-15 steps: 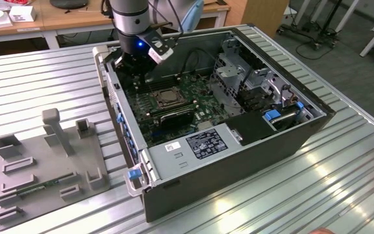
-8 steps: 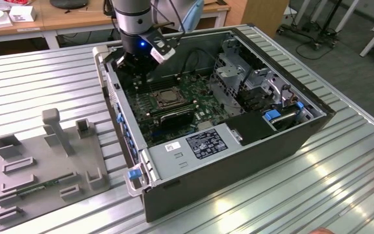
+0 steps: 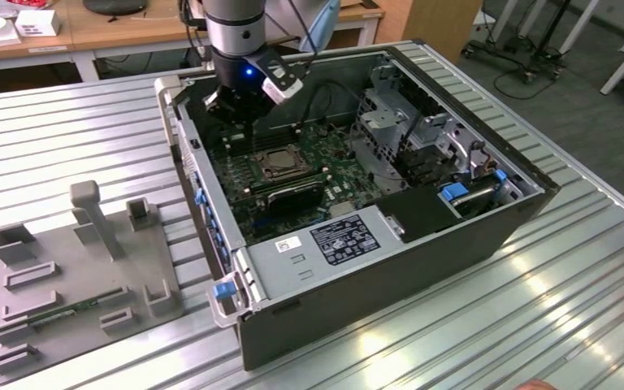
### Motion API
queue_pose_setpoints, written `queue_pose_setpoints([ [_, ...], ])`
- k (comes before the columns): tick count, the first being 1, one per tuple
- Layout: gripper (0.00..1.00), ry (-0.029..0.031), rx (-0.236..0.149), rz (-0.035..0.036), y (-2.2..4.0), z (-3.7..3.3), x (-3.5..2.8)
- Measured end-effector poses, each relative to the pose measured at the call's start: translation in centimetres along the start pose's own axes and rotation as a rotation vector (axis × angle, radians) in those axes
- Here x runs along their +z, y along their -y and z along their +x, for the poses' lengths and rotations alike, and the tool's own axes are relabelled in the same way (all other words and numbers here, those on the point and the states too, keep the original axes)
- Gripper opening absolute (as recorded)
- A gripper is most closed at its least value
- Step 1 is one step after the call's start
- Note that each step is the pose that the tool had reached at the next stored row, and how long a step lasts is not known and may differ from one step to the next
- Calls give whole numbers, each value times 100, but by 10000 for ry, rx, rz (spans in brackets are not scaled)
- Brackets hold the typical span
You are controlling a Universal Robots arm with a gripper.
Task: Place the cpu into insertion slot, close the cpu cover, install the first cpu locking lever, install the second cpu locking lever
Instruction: 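Install the first cpu locking lever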
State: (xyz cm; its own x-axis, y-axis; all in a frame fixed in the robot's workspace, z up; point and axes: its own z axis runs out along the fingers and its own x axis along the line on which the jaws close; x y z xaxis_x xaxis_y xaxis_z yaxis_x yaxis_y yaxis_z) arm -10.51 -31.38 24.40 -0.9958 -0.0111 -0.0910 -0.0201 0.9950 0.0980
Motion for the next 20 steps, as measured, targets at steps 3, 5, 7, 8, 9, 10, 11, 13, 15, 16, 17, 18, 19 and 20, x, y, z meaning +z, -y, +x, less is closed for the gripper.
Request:
queue_pose_setpoints([
  [3,10,1,2,-17,2,-23,1],
  [5,10,1,3,-21,1,-23,2],
  [7,10,0,4,-48,1,-24,1],
  [8,10,2,12,-142,2,-24,1],
  [9,10,7,24,-270,2,-24,2],
  [10,10,11,35,-390,3,-24,2],
  [11,10,11,44,-503,4,-23,2],
  [13,10,17,60,-671,6,-24,2],
  [15,10,17,63,-707,9,-30,2],
  [16,10,17,64,-714,10,-34,2],
  [17,10,17,65,-720,12,-39,3],
  [18,10,17,65,-724,15,-47,3],
  [19,10,17,65,-725,17,-56,4],
  [20,10,17,66,-727,20,-66,4],
])
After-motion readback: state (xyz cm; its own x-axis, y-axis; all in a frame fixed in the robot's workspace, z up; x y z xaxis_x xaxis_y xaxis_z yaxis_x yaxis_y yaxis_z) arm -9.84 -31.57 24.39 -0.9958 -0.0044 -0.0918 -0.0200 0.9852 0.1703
